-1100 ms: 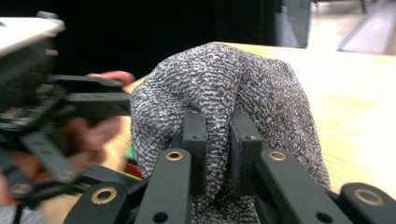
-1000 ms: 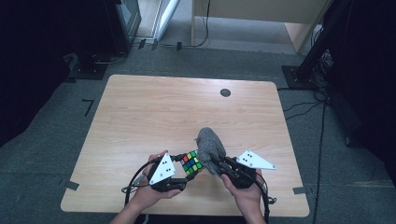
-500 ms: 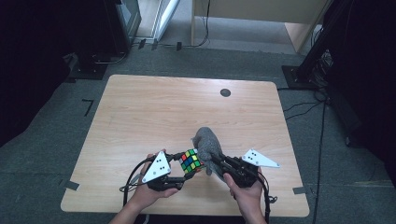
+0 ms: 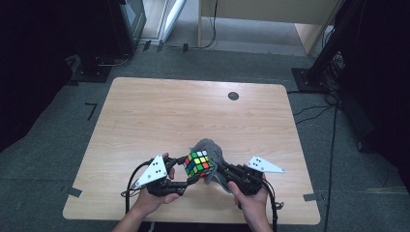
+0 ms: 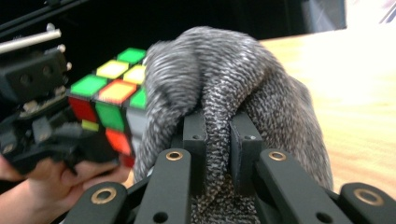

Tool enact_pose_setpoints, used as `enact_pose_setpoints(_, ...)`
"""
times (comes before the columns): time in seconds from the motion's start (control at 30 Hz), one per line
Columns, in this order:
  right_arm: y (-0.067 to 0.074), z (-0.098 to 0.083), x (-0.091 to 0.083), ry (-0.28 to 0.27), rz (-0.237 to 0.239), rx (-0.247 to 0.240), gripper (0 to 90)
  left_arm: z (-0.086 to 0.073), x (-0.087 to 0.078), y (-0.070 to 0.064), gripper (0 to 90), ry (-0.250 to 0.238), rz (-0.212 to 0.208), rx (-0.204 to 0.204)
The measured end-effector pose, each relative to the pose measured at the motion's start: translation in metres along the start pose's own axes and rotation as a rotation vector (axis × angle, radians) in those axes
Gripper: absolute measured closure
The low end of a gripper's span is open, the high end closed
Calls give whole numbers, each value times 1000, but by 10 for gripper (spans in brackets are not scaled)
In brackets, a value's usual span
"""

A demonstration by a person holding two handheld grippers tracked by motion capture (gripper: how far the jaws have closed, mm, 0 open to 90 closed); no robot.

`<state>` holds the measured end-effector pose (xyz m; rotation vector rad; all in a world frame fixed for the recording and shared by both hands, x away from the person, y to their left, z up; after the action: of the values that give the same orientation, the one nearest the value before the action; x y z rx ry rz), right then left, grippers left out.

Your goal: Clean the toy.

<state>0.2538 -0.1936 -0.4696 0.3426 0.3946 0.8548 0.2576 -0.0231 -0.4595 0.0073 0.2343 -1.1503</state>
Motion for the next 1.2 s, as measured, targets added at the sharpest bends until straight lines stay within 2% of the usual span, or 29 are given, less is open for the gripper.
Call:
enact_pose_setpoints(0.17, 3, -18, 13, 124, 18, -23, 804, 3, -5, 7, 341, -32, 8, -34)
enact_pose_setpoints(0.2, 3, -18, 14, 129, 10, -32, 805, 3, -5, 7, 341, -30, 7, -37)
enact_pose_setpoints(0.27, 3, -14, 11, 109, 2, -35, 805, 2, -5, 8, 342, -25, 2, -40)
enact_pose_setpoints(0.43, -1, 9, -8, -29, 33, 1, 806, -4, 2, 3, 342, 13, 3, -10)
enact_pose_setpoints(0.47, -1, 10, -9, -38, 35, -1, 805, -3, 3, 1, 342, 10, 2, -9)
enact_pose_setpoints(0.53, -1, 7, -7, -24, 34, -8, 805, -2, 3, 0, 342, 8, 5, -5)
enact_pose_setpoints(0.6, -1, 0, -3, -6, 35, 12, 804, -2, 2, 1, 341, 6, 3, -9)
enact_pose_setpoints(0.73, -2, -15, 8, 75, 39, 17, 803, 1, -1, 3, 341, -12, -3, -31)
enact_pose_setpoints(0.8, -2, -19, 11, 90, 39, 10, 803, 2, -1, 3, 342, -13, -2, -23)
enact_pose_setpoints(0.9, -2, -12, 7, 64, 22, -1, 803, 1, -1, 3, 342, -6, 4, -15)
enact_pose_setpoints(1.0, -2, 4, -6, -22, 33, 8, 803, -2, 1, 3, 342, 13, 15, 2)
enact_pose_setpoints(1.03, -1, 6, -8, -34, 36, 6, 803, -2, 2, 2, 342, 12, 11, 2)
enact_pose_setpoints(1.1, 0, 5, -8, -28, 35, 1, 802, -2, 2, 1, 342, 11, 10, 1)
enact_pose_setpoints(1.2, -2, -3, -1, -1, 45, 24, 802, 0, 1, 1, 341, 3, 10, -2)
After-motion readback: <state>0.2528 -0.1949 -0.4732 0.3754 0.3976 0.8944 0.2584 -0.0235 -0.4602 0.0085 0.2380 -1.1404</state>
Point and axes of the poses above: each handheld gripper's, and its own axes: x roughly forward along the jaws, z roughly out of its top, y roughly to its left, the point moved 7 cm from there along x, roughly forward along the jaws, and after that the axes turned 1 degree about -x, right-handed, at the moved point
